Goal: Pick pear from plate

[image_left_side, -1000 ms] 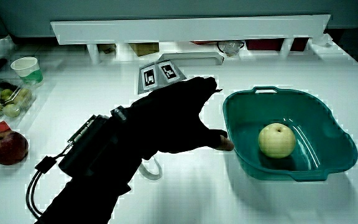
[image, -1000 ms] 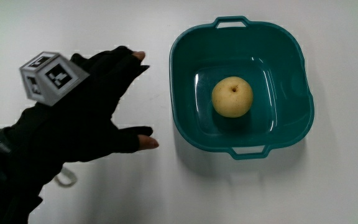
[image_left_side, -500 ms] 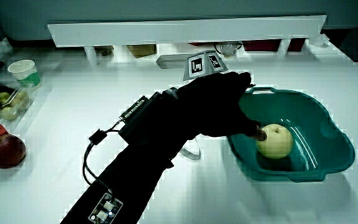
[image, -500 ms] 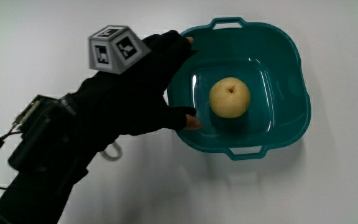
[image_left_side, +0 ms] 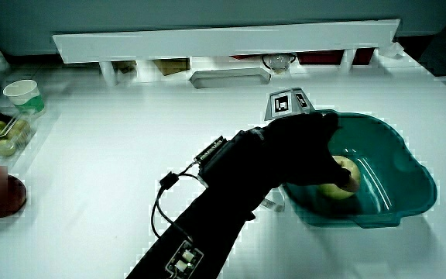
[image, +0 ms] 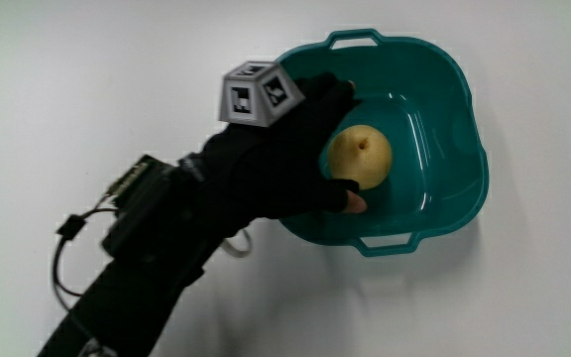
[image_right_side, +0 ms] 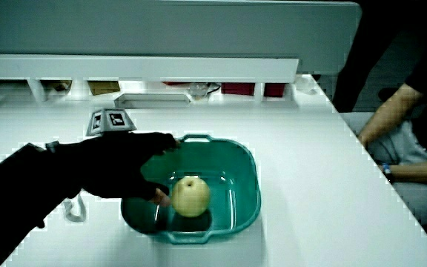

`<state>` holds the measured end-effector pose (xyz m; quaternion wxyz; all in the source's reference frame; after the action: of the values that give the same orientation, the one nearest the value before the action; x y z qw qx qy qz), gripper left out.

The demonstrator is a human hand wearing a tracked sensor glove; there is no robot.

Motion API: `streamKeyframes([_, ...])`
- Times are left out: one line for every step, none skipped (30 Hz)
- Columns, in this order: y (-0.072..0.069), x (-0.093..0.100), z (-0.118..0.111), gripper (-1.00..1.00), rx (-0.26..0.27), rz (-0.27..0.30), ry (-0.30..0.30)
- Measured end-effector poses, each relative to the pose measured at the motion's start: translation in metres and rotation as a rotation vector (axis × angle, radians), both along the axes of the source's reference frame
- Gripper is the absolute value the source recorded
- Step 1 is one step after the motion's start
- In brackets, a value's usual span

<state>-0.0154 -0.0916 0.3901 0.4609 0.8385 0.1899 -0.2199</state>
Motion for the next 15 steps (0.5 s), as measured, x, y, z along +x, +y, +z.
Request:
streamKeyframes([0.000, 0.003, 0.003, 0.00, 0.003, -0.002, -0.011])
streamKeyframes([-0.001, 0.006, 0.006, 0.00, 0.013, 0.009, -0.015])
streamKeyframes([-0.001, 0.008, 0.006, 0.00, 0.015, 0.008, -0.024])
streamKeyframes([-0.001, 0.010, 0.009, 0.00, 0.013, 0.012, -0.033])
streamKeyframes([-0.002, 0.012, 0.012, 0.00, 0.013, 0.015, -0.045])
streamKeyframes([-0.002, 0.014, 0.016, 0.00, 0.000, 0.019, -0.053])
streamKeyframes([-0.002, 0.016, 0.019, 0.00, -0.003, 0.023, -0.051])
streamKeyframes([-0.002, 0.018, 0.020, 0.00, -0.012, 0.021, -0.068])
streamKeyframes([-0.002, 0.019, 0.021, 0.00, 0.002, 0.029, -0.077])
streamKeyframes([-0.002, 0.021, 0.025, 0.00, -0.005, 0.031, -0.080])
streamKeyframes([-0.001, 0.022, 0.026, 0.00, -0.012, 0.031, -0.087])
streamKeyframes([-0.001, 0.023, 0.029, 0.00, -0.014, 0.031, -0.091])
streamKeyframes([-0.002, 0.024, 0.033, 0.00, -0.014, 0.033, -0.091])
streamKeyframes([-0.002, 0.025, 0.034, 0.00, -0.018, 0.037, -0.098])
streamKeyframes([-0.002, 0.026, 0.037, 0.00, -0.016, 0.038, -0.096])
